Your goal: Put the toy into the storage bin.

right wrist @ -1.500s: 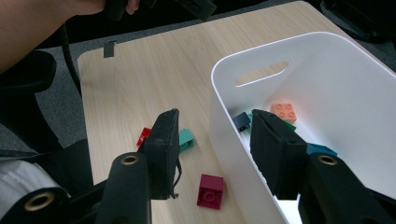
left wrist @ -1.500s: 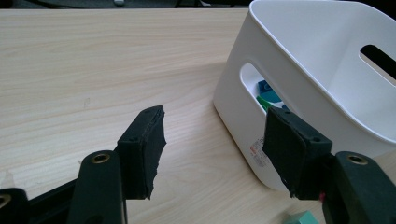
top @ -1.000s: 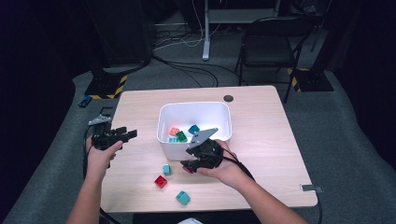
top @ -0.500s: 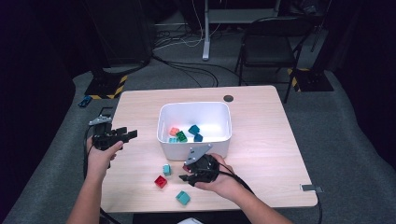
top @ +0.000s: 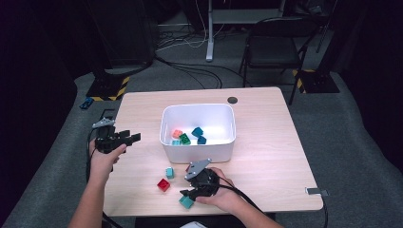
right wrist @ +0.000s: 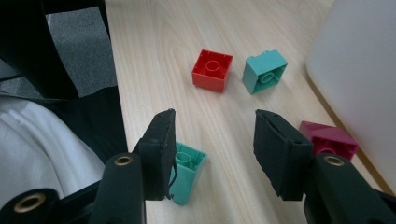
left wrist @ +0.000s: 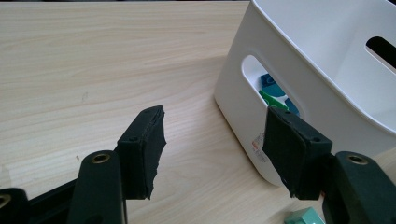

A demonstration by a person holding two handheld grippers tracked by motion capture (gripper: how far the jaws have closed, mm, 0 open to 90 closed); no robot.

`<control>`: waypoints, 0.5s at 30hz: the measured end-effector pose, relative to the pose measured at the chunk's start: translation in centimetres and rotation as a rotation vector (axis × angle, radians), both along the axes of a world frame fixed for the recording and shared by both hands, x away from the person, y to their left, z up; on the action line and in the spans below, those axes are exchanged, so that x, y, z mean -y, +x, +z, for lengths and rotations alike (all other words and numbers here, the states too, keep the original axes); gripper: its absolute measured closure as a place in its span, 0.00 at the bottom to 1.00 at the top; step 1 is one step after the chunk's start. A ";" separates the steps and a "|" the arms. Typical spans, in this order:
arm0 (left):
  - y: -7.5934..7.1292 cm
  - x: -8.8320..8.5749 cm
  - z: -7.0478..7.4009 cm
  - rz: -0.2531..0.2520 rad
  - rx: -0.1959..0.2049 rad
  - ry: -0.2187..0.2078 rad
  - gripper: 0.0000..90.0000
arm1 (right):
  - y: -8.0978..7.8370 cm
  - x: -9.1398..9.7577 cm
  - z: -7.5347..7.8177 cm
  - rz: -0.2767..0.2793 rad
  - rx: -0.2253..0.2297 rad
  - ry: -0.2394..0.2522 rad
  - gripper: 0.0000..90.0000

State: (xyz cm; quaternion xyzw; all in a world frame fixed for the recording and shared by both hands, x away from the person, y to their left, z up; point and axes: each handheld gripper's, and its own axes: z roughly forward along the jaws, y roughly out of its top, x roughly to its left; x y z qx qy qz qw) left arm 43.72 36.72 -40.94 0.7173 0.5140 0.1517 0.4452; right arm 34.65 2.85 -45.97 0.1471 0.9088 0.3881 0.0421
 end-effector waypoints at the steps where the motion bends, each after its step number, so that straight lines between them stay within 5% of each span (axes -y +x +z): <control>1: 0.0 0.0 0.0 0.001 0.001 0.001 0.43 | -0.1 -0.1 -0.2 0.004 -0.004 0.004 0.53; 15: 0.0 0.0 -0.1 0.010 -0.001 0.006 0.43 | -1.2 -1.5 -3.1 0.052 -0.035 -0.049 0.51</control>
